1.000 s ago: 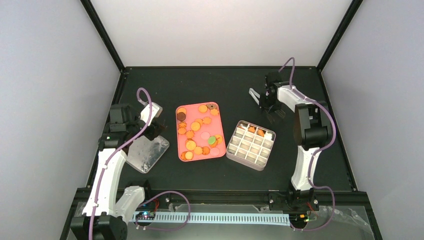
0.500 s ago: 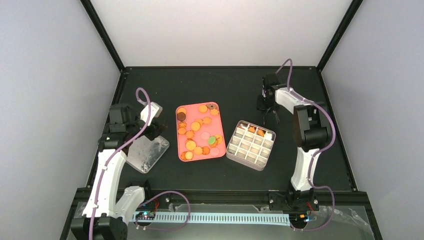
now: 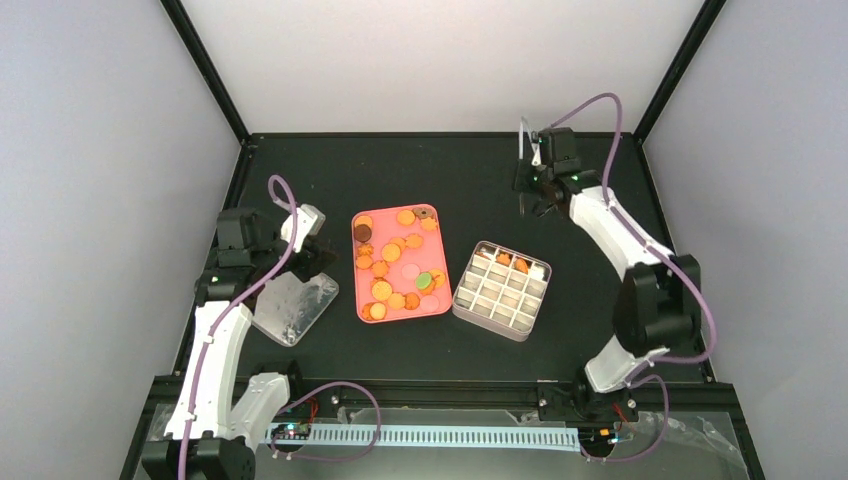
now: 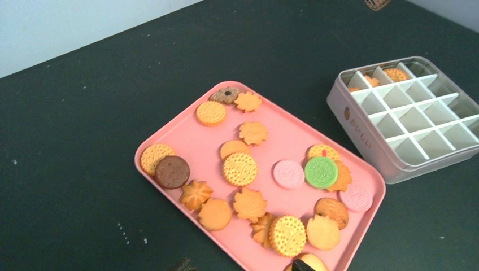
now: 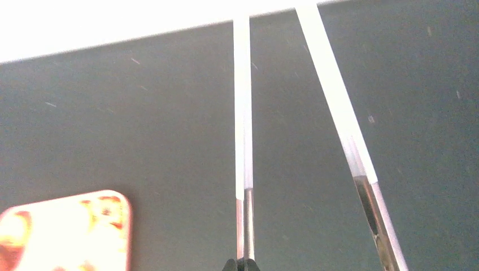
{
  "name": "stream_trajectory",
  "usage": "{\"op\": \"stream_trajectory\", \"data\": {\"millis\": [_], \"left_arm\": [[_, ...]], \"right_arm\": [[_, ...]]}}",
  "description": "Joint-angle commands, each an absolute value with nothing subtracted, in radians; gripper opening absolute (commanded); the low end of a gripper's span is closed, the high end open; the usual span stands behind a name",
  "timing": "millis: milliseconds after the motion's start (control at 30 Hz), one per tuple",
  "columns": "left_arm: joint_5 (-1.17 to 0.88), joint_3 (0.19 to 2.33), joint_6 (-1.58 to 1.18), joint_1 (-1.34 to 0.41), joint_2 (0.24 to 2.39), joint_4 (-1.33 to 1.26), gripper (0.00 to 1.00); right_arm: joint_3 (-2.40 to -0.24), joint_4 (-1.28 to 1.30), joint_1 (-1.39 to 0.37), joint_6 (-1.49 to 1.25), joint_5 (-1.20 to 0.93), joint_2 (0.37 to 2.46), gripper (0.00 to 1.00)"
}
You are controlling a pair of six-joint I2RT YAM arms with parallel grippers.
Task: Pack the cookies
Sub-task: Pick up the clamp from the center of the board, then pass from the right arm to the left
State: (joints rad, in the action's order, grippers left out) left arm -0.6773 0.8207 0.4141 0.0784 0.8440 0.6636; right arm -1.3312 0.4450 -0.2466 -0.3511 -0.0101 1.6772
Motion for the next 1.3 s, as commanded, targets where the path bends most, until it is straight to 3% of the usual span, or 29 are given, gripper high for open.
{"op": "stream_trajectory", "data": {"millis": [0,333,633,1033,1267], "left_arm": [[-0.783,0.873,0.379,0.083,0.839,0.646,0.46],[-1.02,0.872,0.248,0.014,0.856,0.602,0.51],[-1.15,0.887,0.134,-0.102,0.844,0.549,0.52],[-1.265,0.872,-0.14,-0.138,0.815,0.37,0.5],[-1.281,0.86,-0.201,-0.161,0.807,0.344,0.42]], "right_arm": [[-1.276,0.271,-0.293,-0.385,-0.074,1.549,0.01],[-0.862,-0.388,-0.636,-0.672,-0.114,1.155,0.01],[-0.753,-0.836,-0.882,-0.851,-0.09,1.213,0.01],[-0.841,-0.977,-1.003,-0.876,-0.157,1.353,0.01],[-0.873,-0.991,-1.024,-0.88,-0.194,1.386,0.01]]}}
